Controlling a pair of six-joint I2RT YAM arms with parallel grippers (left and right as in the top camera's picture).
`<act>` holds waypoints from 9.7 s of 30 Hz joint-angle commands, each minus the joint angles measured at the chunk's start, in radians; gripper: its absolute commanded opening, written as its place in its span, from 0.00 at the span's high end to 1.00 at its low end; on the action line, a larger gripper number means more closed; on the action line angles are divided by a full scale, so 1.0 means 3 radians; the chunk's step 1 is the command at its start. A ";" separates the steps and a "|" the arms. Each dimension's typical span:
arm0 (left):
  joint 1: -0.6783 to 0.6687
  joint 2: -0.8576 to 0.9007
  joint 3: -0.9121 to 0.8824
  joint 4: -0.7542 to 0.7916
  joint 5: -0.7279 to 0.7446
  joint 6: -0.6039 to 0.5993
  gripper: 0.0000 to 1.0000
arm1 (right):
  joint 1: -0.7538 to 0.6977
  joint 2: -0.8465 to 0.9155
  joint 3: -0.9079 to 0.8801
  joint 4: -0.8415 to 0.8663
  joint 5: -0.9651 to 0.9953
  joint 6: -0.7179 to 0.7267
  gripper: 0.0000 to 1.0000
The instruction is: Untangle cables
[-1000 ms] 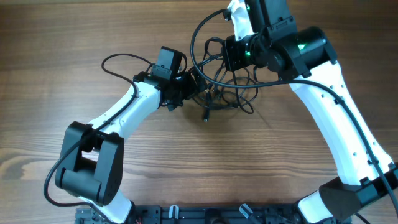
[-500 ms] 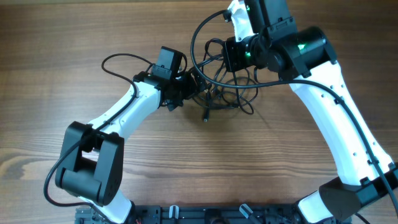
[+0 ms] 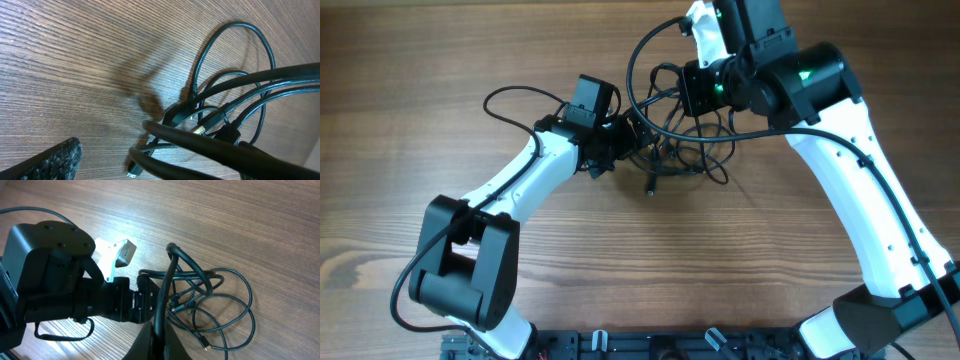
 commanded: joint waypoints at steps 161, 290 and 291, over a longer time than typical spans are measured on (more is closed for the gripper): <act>0.0446 -0.0922 0.0365 -0.0793 0.0045 -0.0140 0.00 | -0.1914 0.0720 0.0233 0.0066 -0.1993 -0.1052 0.00; 0.2052 -0.0951 0.0565 -0.1486 -0.0233 -0.0080 0.00 | -0.1807 0.0556 0.0111 0.1165 -0.0308 0.0001 0.00; 0.2052 -0.0951 0.0565 -0.1486 -0.0233 -0.0079 0.00 | -0.1643 0.0580 0.0076 0.1127 -0.0523 -0.0088 0.00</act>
